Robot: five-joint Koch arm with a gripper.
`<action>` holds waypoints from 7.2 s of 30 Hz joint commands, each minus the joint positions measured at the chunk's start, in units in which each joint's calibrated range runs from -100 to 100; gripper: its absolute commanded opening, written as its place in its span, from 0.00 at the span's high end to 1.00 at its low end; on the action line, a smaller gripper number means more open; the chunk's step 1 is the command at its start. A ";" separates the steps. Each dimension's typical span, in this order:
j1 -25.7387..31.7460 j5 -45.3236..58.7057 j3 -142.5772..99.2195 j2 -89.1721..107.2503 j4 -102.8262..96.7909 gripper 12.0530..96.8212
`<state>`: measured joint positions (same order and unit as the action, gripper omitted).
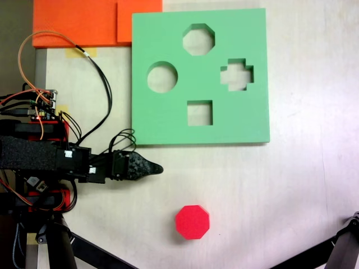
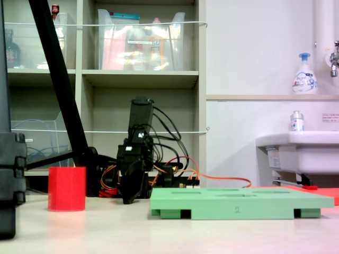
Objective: Put the octagonal pillar block into the corresponding hole
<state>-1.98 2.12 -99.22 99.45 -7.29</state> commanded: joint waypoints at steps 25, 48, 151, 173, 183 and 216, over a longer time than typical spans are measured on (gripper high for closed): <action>1.17 0.15 -0.78 0.55 5.22 0.57; -6.30 -43.13 30.62 0.55 47.30 0.63; 3.13 -54.02 115.37 -57.69 107.29 0.69; 22.66 -73.99 147.57 -93.73 104.50 0.83; 25.69 -75.90 168.01 -117.05 99.30 0.83; 28.38 -76.87 168.31 -123.61 88.03 0.83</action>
<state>25.81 -74.26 66.29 -24.21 86.00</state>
